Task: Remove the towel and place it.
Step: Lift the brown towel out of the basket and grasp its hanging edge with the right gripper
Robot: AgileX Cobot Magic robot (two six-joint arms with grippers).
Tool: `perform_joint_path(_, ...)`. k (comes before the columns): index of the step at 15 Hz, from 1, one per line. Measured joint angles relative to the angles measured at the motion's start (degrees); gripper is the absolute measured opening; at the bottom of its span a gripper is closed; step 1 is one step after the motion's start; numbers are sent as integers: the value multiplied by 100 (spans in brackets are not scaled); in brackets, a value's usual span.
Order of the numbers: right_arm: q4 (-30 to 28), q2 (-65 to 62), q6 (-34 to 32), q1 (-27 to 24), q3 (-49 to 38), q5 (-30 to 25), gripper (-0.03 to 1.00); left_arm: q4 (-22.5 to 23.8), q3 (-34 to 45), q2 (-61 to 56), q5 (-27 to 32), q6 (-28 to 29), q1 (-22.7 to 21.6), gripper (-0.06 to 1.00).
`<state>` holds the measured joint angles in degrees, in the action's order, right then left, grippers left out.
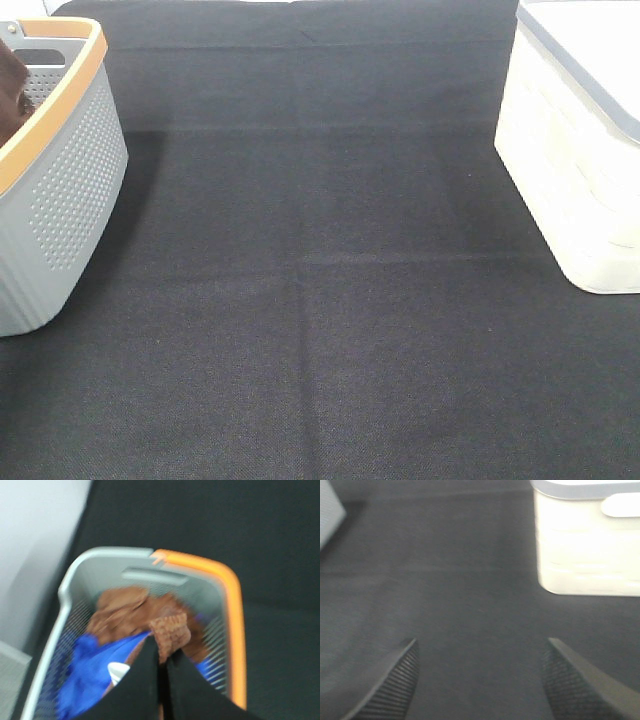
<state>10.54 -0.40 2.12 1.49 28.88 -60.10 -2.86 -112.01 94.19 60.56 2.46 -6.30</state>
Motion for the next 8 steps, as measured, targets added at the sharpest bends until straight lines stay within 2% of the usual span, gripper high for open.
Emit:
perform_joint_path(2, 435, 246, 0, 0, 0, 126, 66, -1014, -6, -390, -367, -327, 0, 0)
perform_joint_path(4, 1163, 653, 46, 0, 0, 327, 66, -1937, -6, -550, -613, -630, 0, 0)
perform_joint_path(8, 2590, 1793, 1232, 0, 29, 922, 66, -4383, -6, -607, -1066, -1599, 0, 0)
